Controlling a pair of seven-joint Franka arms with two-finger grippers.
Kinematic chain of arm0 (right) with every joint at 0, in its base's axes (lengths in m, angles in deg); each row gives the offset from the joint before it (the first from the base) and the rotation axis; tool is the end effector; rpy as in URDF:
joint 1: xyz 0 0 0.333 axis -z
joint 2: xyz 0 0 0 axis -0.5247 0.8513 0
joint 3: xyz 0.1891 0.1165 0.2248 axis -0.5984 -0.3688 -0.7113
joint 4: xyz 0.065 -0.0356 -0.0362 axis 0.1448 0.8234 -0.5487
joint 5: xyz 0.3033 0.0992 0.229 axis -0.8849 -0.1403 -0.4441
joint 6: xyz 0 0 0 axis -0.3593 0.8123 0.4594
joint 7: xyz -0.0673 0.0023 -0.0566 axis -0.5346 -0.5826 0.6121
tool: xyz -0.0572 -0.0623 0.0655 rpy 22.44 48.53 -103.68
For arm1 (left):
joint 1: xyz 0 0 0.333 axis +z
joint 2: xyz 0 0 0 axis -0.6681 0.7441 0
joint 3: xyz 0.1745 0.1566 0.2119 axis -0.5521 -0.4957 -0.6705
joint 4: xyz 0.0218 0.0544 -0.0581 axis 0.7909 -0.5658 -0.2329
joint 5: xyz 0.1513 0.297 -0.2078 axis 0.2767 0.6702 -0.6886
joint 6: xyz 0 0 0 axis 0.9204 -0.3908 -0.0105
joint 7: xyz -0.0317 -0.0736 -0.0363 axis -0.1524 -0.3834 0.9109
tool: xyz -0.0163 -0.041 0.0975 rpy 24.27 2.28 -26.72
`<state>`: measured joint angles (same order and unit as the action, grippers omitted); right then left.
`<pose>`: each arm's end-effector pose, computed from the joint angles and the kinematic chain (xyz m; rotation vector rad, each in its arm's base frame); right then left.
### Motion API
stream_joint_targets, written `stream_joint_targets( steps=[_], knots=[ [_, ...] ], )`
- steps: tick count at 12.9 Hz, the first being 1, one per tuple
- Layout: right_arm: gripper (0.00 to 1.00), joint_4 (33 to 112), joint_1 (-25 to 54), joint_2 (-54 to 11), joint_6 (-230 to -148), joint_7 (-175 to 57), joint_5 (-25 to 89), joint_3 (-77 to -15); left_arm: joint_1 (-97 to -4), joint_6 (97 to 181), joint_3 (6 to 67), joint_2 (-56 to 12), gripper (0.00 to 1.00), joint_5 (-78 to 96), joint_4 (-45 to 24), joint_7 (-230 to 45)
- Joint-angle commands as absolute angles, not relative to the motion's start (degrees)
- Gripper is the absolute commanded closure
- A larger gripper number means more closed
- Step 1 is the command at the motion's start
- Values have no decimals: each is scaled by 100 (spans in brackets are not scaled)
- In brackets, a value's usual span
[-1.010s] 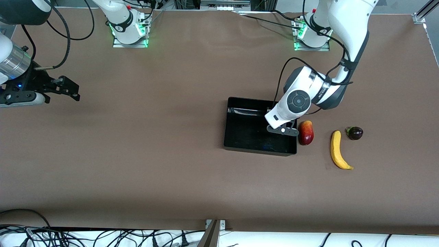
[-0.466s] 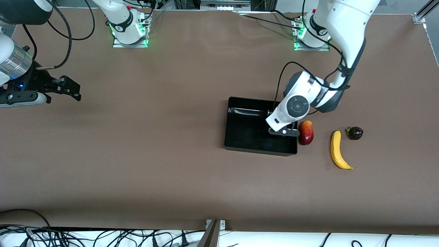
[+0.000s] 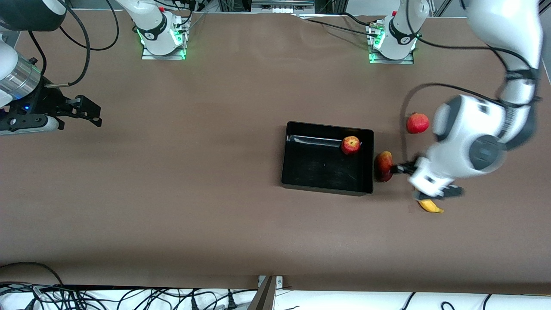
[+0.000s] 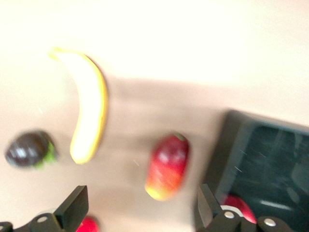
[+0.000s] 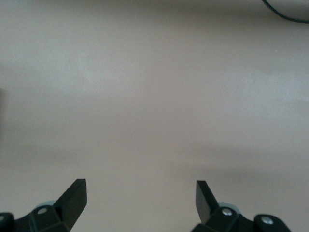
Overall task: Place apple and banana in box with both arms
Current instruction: 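Move the left gripper to the yellow banana and grasp it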
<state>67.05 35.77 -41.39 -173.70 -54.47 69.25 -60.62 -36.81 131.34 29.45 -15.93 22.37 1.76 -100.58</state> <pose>0.5835 0.0493 0.5813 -3.1354 -0.1519 -0.1001 0.6808 -0.0470 0.3295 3.1194 0.2179 -0.2521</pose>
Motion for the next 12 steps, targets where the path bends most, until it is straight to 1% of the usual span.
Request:
stream_joint_targets(
  steps=[1, 2, 7, 8, 9, 10, 11, 12],
  knots=[
    [0, 6686, 3560, -4158, -17375, -5425, 6975, -6064, -3411, 14037, 3008, -652, 0, 2606, 509, -9630],
    [0, 6686, 3560, -4158, -17375, -5425, 6975, -6064, -3262, 14294, 3007, -502, 0, 2721, 430, -9612],
    [0, 6695, 3560, -4158, -17375, -5425, 6975, -6064, -3190, 14402, 3007, -229, 0, 2950, 297, -9612],
    [0, 6695, 3560, -4158, -17375, -5425, 6975, -6064, -3146, 14376, 3007, -228, 21, 2968, 289, -9586],
    [0, 6695, 3560, -4158, -17367, -5425, 6975, -6064, -3137, 14324, 3007, -246, 70, 2951, 288, -9447],
    [0, 6695, 3560, -4158, -17375, -5425, 6975, -6064, -3137, 14323, 3007, -237, 91, 2951, 297, -9428],
    [0, 6686, 3560, -4158, -17367, -5433, 6975, -6072, -3111, 14323, 3007, -211, 100, 2951, 280, -9410],
    [0, 6695, 3560, -4158, -17367, -5425, 6975, -6064, -3067, 14323, 3007, -176, 100, 2951, 280, -9401]
  ],
)
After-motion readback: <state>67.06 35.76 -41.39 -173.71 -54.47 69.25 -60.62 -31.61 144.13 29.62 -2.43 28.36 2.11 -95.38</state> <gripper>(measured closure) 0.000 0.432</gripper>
